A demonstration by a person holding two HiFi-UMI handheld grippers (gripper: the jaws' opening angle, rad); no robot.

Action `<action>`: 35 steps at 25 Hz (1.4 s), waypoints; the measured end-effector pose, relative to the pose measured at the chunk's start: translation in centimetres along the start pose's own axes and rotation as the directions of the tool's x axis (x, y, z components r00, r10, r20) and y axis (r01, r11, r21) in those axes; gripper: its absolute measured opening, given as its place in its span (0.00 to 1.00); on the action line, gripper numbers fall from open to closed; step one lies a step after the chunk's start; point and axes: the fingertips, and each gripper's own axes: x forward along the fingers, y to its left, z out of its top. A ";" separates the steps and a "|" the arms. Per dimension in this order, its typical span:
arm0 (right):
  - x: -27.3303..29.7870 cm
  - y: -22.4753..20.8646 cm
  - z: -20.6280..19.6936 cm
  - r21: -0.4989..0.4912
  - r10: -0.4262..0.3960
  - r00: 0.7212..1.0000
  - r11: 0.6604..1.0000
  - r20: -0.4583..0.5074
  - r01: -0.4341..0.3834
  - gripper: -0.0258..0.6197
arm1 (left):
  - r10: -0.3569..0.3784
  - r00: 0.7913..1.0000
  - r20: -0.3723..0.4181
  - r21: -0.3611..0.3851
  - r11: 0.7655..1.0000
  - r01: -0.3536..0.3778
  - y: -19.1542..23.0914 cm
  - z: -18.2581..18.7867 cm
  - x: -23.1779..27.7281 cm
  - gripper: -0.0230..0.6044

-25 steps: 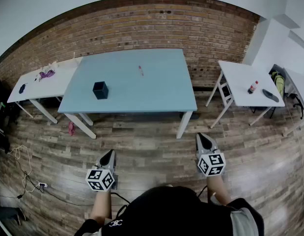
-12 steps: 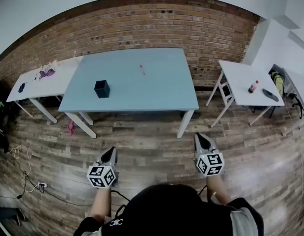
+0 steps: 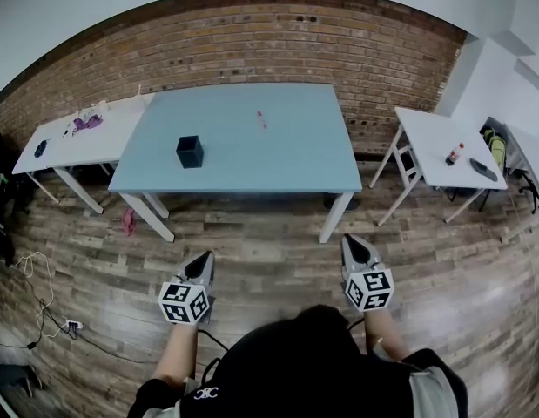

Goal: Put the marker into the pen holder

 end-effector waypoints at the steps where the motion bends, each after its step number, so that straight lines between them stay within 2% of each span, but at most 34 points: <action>1: 0.1 0.1 -0.4 0.002 0.002 1.000 1.000 -0.010 -0.002 0.05 | -0.005 1.000 -0.004 -0.001 1.000 0.005 0.1 -0.2 0.1 0.05; 5: 1.2 -0.3 -1.7 0.007 0.010 0.999 1.000 -0.034 -0.010 0.05 | -0.019 1.000 -0.014 0.013 1.000 0.020 0.5 -0.3 1.3 0.05; 11: 6.0 -1.8 -1.5 0.012 0.017 1.000 1.000 -0.015 -0.017 0.05 | -0.017 1.000 -0.020 0.017 1.000 0.017 3.1 0.6 4.9 0.05; 16: 14.2 -3.9 -0.7 -0.022 0.051 0.999 0.999 0.019 -0.050 0.05 | 0.024 0.999 -0.022 0.018 1.000 -0.023 7.7 1.7 10.4 0.05; 19: 20.0 -5.7 1.0 -0.025 0.071 0.997 0.997 0.012 -0.070 0.05 | 0.038 0.999 -0.011 -0.015 0.999 -0.038 10.0 3.6 14.1 0.05; 27: 33.2 -7.6 3.2 -0.045 0.119 0.993 0.992 -0.020 -0.119 0.05 | 0.048 0.999 -0.017 -0.025 0.999 -0.048 14.1 7.3 23.0 0.05; 35: 43.5 -9.5 6.0 -0.043 0.140 0.989 0.989 -0.049 -0.142 0.05 | 0.002 0.998 -0.058 -0.037 0.999 -0.004 17.4 11.1 31.4 0.05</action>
